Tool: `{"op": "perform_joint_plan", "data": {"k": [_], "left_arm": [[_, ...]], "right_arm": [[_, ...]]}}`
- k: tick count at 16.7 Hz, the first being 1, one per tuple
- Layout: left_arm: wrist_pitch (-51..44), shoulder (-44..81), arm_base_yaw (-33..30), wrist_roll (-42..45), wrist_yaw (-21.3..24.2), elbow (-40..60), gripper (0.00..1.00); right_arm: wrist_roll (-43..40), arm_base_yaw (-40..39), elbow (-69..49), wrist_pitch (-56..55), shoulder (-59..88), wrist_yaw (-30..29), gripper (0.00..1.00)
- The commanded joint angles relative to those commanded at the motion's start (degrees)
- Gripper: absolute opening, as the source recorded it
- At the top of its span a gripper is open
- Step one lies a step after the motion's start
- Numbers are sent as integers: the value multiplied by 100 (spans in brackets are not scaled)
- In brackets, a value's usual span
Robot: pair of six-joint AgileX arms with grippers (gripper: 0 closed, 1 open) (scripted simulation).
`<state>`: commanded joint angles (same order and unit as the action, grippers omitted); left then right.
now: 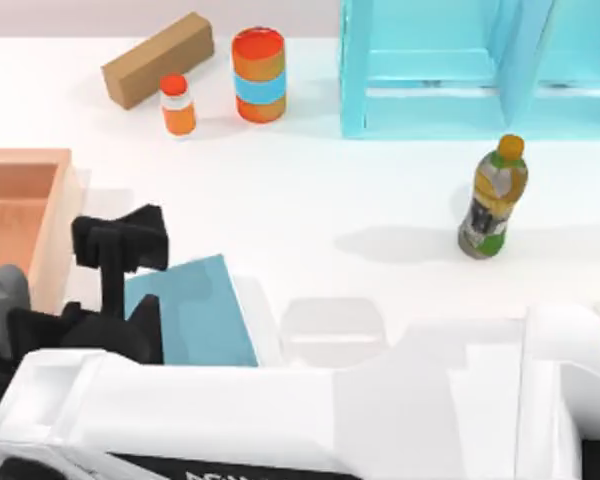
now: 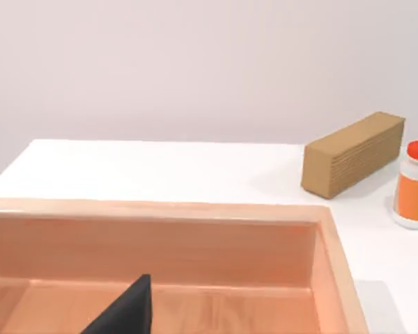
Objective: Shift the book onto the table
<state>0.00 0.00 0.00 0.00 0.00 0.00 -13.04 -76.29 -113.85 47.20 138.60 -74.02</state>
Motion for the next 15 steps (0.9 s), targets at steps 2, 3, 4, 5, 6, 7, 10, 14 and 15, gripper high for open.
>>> {"op": "perform_joint_plan", "data": {"k": [2,3,4,5,6,7,10,14,15], "left_arm": [[0,0,0,0,0,0,100],[0,0,0,0,0,0,100],[0,0,0,0,0,0,100],[0,0,0,0,0,0,100],[0,0,0,0,0,0,100],[0,0,0,0,0,0,100],[0,0,0,0,0,0,100],[0,0,0,0,0,0,100],[0,0,0,0,0,0,100]], "right_arm": [[469,-138,-271,577,141,18,100],[748,-220,-432,918,224,29,100],[1050,-307,-606,1290,315,40,100],[1372,-400,-791,1687,411,51,100],[1708,-497,-984,2102,512,63,100],[2054,-596,-1183,2530,615,75,100],[3108,-900,-1793,3841,935,109,100],[4396,-1274,-2550,5449,1336,149,100],[4669,-1354,-2711,5789,1423,157,100]]}}
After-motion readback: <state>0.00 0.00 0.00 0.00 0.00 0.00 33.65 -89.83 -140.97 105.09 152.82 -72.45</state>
